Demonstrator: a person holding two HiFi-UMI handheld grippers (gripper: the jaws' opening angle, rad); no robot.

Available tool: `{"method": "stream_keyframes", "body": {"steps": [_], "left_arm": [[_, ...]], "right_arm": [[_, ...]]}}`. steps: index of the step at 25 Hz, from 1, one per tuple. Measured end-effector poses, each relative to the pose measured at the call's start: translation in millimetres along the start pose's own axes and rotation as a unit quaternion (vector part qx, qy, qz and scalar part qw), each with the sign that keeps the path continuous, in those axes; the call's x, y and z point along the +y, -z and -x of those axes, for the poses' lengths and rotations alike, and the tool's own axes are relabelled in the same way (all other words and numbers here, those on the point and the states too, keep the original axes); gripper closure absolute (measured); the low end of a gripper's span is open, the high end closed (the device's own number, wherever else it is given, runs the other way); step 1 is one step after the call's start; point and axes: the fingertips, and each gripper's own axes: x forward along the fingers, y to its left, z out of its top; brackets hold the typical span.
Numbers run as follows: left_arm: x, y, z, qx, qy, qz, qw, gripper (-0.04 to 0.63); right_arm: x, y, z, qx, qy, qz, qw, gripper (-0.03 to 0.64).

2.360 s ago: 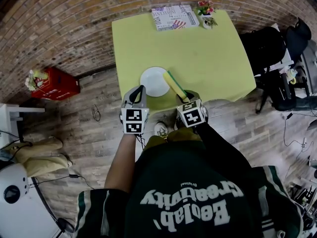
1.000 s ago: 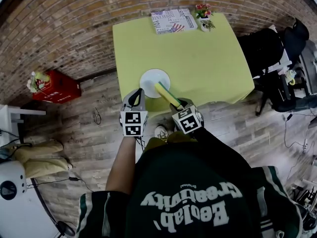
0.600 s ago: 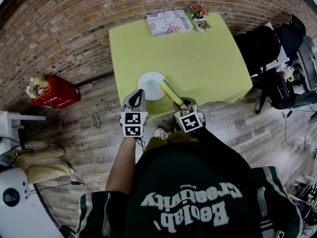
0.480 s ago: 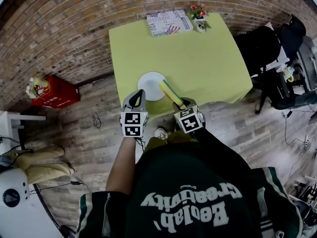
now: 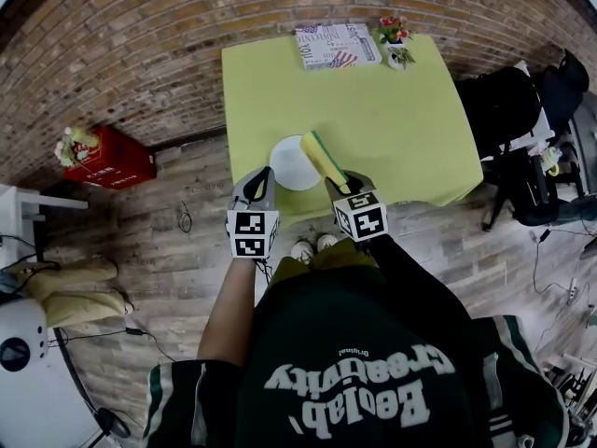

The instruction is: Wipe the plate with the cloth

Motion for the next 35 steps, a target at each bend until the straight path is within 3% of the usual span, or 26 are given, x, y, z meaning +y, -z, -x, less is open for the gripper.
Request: {"method": "stream_keyframes", "body": {"steps": [8,20,35], "left_arm": [[23,-12,12,-0.01,-0.047,0.016,0.9987,0.592],[38,-12,32,-0.005,-0.111,0.032,0.9933,0.592],[12,-19,19,-0.013,-0.126,0.027,0.9916,0.591]], "right_arm": [[32,-24,-33,0.013,-0.044,0.066,0.997,0.505],[60,-5,-66,0.09,-0.087,0.129,0.984,0.505],[-1,4,-59,0.105,-0.027,0.118,0.987,0.505]]}}
